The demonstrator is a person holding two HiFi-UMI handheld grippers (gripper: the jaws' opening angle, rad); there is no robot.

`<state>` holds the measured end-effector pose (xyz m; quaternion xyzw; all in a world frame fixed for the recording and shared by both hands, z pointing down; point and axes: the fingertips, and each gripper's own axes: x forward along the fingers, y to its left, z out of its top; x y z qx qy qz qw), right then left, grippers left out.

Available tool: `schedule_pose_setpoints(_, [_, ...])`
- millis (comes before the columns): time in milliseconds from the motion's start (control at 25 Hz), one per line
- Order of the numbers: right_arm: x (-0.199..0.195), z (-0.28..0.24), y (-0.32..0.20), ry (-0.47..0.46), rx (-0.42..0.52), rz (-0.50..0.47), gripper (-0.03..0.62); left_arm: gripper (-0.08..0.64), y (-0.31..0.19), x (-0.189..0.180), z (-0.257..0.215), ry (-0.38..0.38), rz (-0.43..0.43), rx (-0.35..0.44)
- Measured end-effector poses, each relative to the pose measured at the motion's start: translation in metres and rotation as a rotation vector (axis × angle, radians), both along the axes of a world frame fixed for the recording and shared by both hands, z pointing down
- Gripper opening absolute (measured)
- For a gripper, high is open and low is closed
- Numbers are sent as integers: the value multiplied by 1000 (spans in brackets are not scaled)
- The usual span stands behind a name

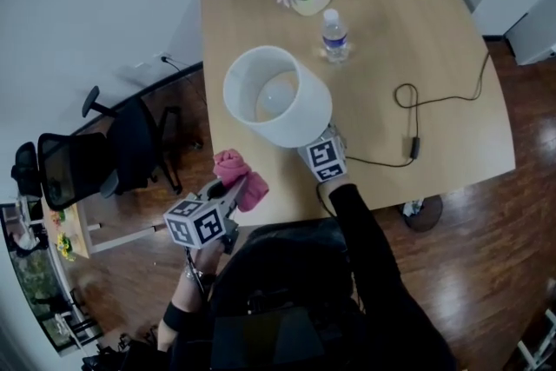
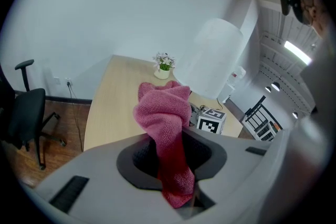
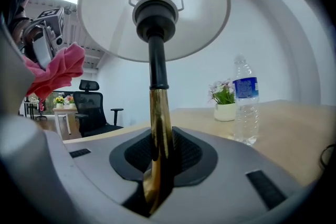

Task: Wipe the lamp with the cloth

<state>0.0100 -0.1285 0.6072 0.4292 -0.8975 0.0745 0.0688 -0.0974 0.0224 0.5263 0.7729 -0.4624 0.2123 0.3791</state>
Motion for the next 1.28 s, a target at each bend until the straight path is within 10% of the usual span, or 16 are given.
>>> schedule_pose_setpoints(880, [-5,6,-2,59,23,-35,83,103,22,25,48,4,10,-36])
schedule_pose_setpoints(1280, [-19,18,-5,225,-131,-84,69,103,21,6,26,60,-6,-30])
